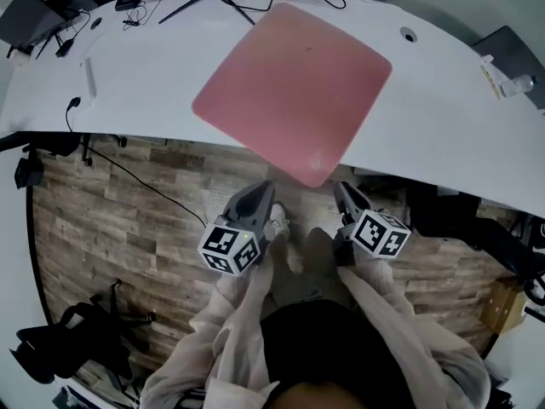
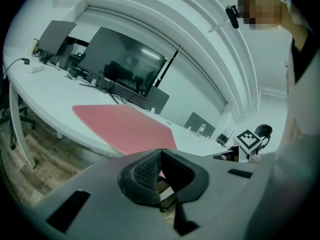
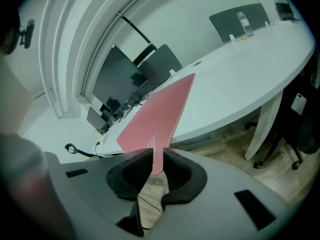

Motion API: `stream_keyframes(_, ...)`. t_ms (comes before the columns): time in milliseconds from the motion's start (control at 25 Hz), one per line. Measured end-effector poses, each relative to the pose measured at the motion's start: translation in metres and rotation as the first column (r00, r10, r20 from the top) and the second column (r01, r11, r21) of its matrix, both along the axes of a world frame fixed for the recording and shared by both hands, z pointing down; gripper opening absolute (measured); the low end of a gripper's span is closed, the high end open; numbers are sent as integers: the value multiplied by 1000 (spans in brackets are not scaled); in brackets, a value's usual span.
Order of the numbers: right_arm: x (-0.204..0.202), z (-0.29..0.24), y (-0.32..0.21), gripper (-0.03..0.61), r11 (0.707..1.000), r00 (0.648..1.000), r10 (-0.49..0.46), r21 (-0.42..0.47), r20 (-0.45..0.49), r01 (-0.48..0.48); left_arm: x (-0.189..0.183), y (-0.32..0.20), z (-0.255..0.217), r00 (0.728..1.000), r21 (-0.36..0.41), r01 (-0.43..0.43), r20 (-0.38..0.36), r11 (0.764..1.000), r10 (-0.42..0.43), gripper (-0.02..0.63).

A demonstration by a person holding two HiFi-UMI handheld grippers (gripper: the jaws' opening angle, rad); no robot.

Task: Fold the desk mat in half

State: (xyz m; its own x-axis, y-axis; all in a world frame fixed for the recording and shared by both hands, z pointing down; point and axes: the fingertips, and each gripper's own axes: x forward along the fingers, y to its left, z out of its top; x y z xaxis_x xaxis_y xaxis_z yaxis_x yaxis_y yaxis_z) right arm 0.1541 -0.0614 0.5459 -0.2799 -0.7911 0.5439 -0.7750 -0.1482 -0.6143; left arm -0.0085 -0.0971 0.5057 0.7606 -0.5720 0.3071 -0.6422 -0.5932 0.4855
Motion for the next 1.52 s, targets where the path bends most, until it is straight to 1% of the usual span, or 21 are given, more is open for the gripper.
stream_keyframes(80,-2,8,-6,111,1000,999,11,-12,45,-10,2,-5,8,1000,-15,-10,0,1000,10,26)
stream_keyframes(200,-4,18,-13,180,1000,996,1,-29,93,2,6,-7,19,1000,-43,-15,3,999,15,26)
stream_keyframes(320,-9,34,-23,276,998,988,-16,-63,152,25,10,-10,29,1000,-68,-1,5,998,1,26)
stream_keyframes(440,-16,47,-34,307,995,974,-14,-89,224,35,14,-13,36,1000,-80,25,13,996,-24,26)
stream_keyframes(520,-18,51,-41,308,995,961,-10,-90,277,37,17,-15,39,999,-88,42,19,995,-40,26)
stream_keyframes(560,-19,52,-44,303,996,954,-4,-89,301,32,18,-15,41,999,-93,49,24,994,-47,26)
stream_keyframes(640,-18,53,-49,266,996,940,13,-88,340,18,20,-14,46,997,-102,65,37,993,-61,26)
stream_keyframes(720,-20,52,-53,250,996,929,17,-88,369,17,21,-13,49,996,-110,84,44,990,-80,26)
stream_keyframes(880,-23,44,-58,206,996,921,12,-88,390,24,20,-14,49,992,-108,119,42,987,-115,26)
stream_keyframes(960,-19,42,-58,149,995,916,36,-98,399,3,20,-16,47,992,-99,125,42,987,-121,26)
stream_keyframes(1040,-17,39,-57,66,994,909,66,-106,411,-24,19,-17,45,992,-94,125,36,988,-122,26)
stream_keyframes(1120,-18,34,-57,48,993,906,84,-110,414,-41,15,-19,42,993,-92,120,26,988,-118,26)
stream_keyframes(1240,-21,24,-59,38,991,917,110,-111,383,-73,9,-29,37,995,-92,98,0,991,-98,26)
stream_keyframes(1400,-26,10,-63,32,987,940,150,-107,308,-122,0,-48,31,999,-82,21,-25,996,-24,26)
stream_keyframes(1480,-28,-1,-67,32,986,957,160,-91,241,-142,-6,-60,22,999,-72,-25,-42,997,22,26)
stream_keyframes(1520,-28,-7,-70,32,987,969,156,-75,191,-144,-10,-66,17,998,-64,-48,-49,997,45,26)
